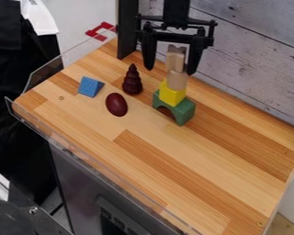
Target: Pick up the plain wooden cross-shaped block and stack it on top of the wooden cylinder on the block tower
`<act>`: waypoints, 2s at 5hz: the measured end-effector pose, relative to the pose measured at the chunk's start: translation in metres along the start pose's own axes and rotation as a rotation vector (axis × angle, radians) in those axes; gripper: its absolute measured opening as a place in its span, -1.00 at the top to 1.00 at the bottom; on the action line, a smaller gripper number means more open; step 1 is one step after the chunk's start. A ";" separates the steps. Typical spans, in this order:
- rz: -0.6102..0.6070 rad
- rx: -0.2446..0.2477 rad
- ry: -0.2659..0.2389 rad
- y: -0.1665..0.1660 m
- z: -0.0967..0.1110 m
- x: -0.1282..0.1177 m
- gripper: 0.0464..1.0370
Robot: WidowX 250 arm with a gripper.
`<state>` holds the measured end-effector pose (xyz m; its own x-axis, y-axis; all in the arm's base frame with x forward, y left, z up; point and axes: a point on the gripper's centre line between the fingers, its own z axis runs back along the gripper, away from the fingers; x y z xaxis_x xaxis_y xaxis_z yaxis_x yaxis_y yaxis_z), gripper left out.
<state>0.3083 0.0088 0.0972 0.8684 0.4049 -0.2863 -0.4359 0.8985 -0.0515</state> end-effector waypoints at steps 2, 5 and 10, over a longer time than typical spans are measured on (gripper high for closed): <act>-0.009 -0.004 -0.155 0.001 0.054 -0.027 -0.93; -0.182 0.100 -0.249 -0.015 0.052 -0.109 -0.93; -0.009 0.009 -0.297 0.022 0.002 -0.058 -0.93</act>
<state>0.2490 0.0058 0.1147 0.9037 0.4280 0.0068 -0.4273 0.9030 -0.0442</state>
